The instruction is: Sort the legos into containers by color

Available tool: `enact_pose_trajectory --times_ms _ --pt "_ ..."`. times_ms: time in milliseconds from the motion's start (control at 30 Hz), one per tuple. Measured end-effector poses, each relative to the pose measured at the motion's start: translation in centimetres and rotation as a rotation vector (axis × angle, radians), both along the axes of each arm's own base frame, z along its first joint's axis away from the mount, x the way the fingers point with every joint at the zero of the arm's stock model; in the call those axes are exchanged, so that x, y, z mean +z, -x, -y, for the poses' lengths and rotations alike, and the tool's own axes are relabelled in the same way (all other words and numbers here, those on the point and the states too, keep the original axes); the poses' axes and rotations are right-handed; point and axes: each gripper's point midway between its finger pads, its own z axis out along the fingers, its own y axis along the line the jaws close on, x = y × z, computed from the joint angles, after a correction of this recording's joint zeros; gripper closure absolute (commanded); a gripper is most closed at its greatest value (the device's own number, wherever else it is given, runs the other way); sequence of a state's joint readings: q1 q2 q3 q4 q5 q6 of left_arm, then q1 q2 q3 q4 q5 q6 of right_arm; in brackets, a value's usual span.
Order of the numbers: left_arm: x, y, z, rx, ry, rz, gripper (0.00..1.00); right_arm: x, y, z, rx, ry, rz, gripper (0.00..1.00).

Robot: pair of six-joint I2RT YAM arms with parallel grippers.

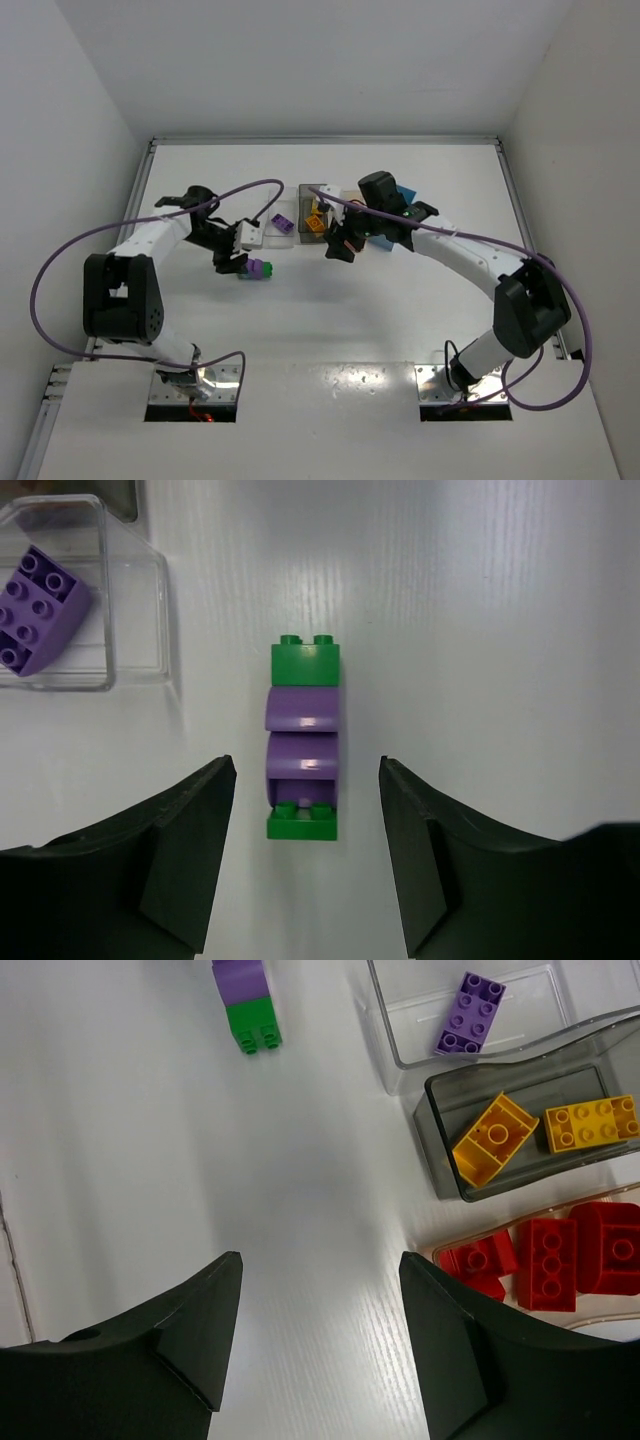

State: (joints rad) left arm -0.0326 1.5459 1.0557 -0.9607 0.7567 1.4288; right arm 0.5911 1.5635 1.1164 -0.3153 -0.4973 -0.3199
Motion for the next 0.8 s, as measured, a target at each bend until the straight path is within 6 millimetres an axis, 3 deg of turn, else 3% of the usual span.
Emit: enact_pose_trajectory --times_ms 500,700,800 --pt "-2.6 -1.6 0.6 -0.014 -0.059 -0.002 0.35 0.1 -0.1 0.7 -0.018 0.001 -0.004 0.34" --pt "-3.6 -1.4 0.9 -0.017 -0.081 -0.033 0.40 0.1 -0.2 0.9 -0.023 0.001 -0.004 0.34" --pt "-4.0 -1.3 0.9 -0.014 -0.088 -0.049 0.49 0.1 -0.4 1.0 -0.028 0.001 -0.004 0.34"
